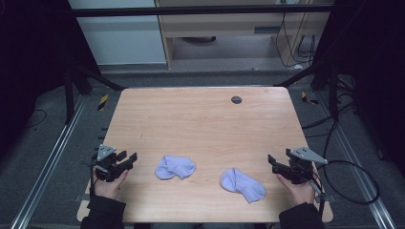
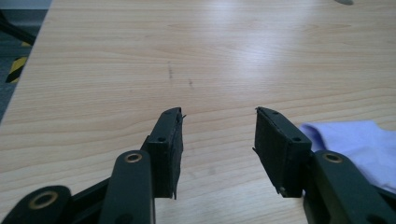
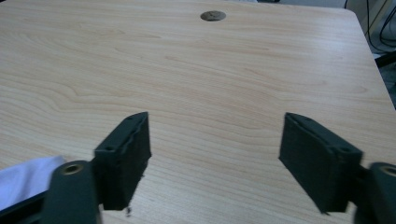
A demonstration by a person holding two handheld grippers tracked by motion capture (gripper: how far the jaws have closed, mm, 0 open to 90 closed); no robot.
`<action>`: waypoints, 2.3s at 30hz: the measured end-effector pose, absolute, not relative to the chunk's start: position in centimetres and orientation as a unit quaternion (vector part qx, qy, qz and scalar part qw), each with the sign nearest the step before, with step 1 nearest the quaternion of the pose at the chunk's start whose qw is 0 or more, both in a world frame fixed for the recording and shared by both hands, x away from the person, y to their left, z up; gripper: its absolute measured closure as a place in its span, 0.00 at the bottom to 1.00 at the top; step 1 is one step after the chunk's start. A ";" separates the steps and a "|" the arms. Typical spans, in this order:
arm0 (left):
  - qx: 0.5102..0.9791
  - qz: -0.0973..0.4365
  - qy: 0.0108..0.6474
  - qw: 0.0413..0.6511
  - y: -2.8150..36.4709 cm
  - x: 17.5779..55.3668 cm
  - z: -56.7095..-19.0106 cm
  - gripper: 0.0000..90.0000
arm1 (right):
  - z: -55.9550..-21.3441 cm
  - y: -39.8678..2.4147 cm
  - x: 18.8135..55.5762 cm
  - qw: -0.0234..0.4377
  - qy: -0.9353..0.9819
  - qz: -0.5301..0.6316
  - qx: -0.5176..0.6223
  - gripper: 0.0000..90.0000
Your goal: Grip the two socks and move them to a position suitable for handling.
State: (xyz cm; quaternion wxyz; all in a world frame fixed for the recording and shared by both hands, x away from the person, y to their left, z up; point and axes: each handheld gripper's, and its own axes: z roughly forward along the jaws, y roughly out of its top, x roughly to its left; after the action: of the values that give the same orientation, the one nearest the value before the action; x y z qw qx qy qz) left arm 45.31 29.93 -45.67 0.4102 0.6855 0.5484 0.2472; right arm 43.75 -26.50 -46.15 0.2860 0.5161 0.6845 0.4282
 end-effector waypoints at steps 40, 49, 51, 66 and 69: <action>0.769 0.191 0.421 0.442 16.9 44.5 -43.1 0.54 | -44.7 -22.9 40.7 0.231 0.759 0.405 0.454 0.59; 0.781 0.177 0.407 0.439 14.3 44.4 -43.7 0.56 | -45.2 -21.9 40.0 0.210 0.774 0.399 0.444 0.64; 0.785 0.175 0.404 0.435 13.9 44.4 -43.8 0.56 | -45.4 -21.5 39.8 0.202 0.780 0.398 0.439 0.65; 0.812 0.159 0.373 0.420 9.3 44.0 -45.0 0.61 | -46.6 -20.4 38.7 0.173 0.800 0.388 0.424 0.70; 0.815 0.156 0.370 0.419 8.8 44.0 -45.2 0.61 | -46.8 -20.3 38.6 0.170 0.803 0.385 0.423 0.70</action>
State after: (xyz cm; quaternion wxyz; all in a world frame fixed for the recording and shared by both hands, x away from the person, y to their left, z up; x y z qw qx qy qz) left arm 43.98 8.79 -45.18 0.4188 0.8145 0.3698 0.1560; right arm 38.65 -20.30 -46.77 0.1695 0.4227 0.8028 0.3848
